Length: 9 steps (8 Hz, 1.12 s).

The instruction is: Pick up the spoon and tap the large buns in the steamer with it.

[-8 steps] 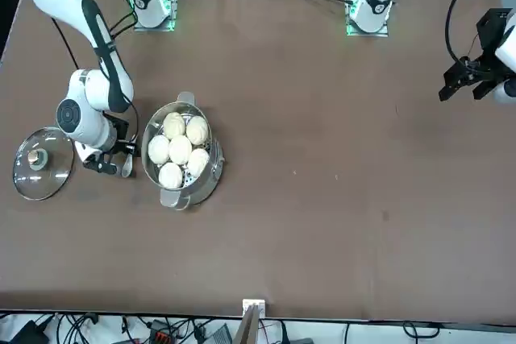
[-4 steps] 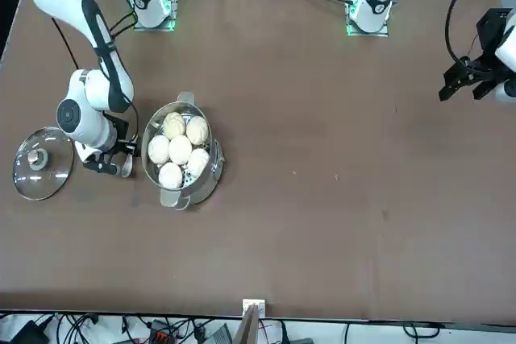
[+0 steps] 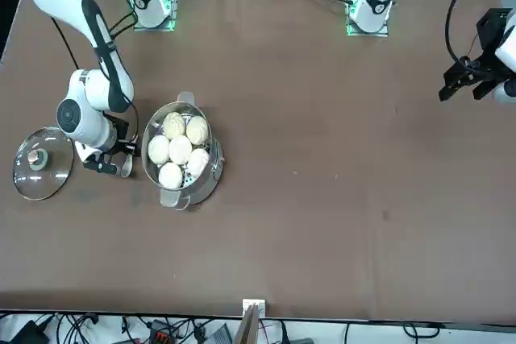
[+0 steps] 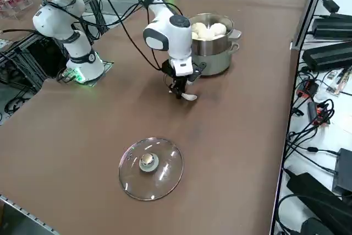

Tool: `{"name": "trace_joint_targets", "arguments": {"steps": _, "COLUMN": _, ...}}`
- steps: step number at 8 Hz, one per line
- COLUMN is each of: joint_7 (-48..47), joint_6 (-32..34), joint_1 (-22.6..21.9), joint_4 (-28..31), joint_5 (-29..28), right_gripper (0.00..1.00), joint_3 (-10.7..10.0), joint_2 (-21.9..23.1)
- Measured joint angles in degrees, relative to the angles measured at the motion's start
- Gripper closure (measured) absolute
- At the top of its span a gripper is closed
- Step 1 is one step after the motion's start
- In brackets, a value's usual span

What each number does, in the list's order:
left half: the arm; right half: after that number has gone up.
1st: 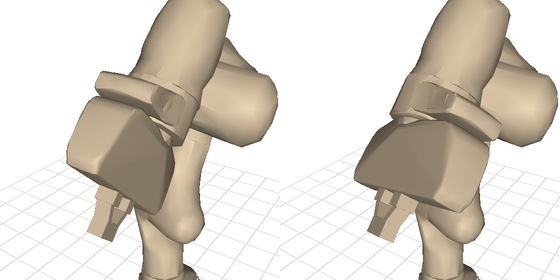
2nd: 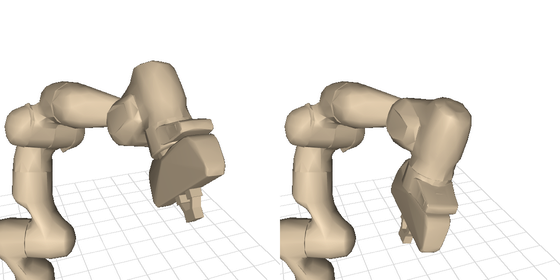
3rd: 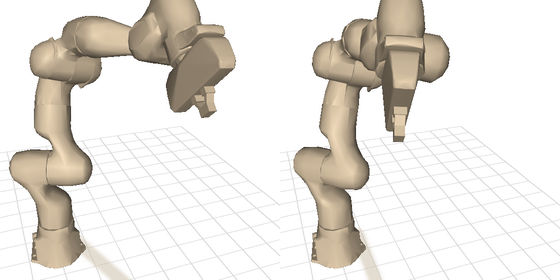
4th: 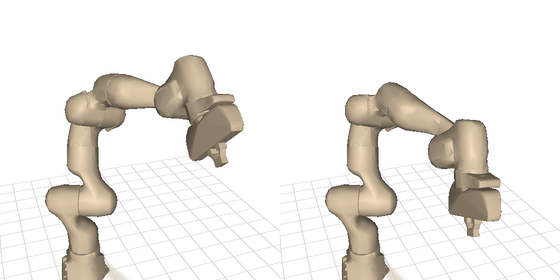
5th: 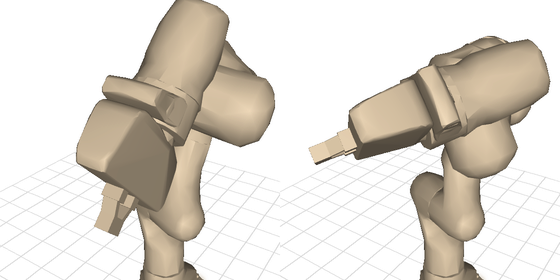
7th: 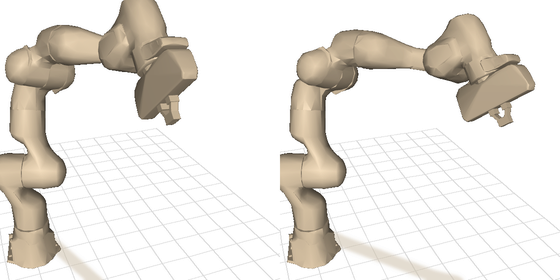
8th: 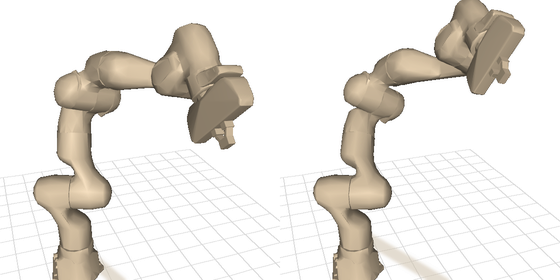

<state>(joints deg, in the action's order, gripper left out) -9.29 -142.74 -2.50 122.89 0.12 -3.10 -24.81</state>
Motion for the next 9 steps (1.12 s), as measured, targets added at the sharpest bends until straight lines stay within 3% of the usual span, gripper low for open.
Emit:
{"name": "trace_joint_targets", "arguments": {"steps": 6, "joint_7": 0.0, "joint_6": 0.9, "joint_1": 0.3, "joint_4": -0.9, "joint_5": 0.0, "right_gripper": 0.81, "joint_3": -0.2, "joint_2": 1.3}}
{"name": "trace_joint_targets", "arguments": {"steps": 9, "joint_7": 0.0, "joint_6": 17.2, "joint_1": 0.0, "joint_4": -8.1, "joint_5": 0.0, "right_gripper": 0.81, "joint_3": 0.0, "joint_2": 8.0}}
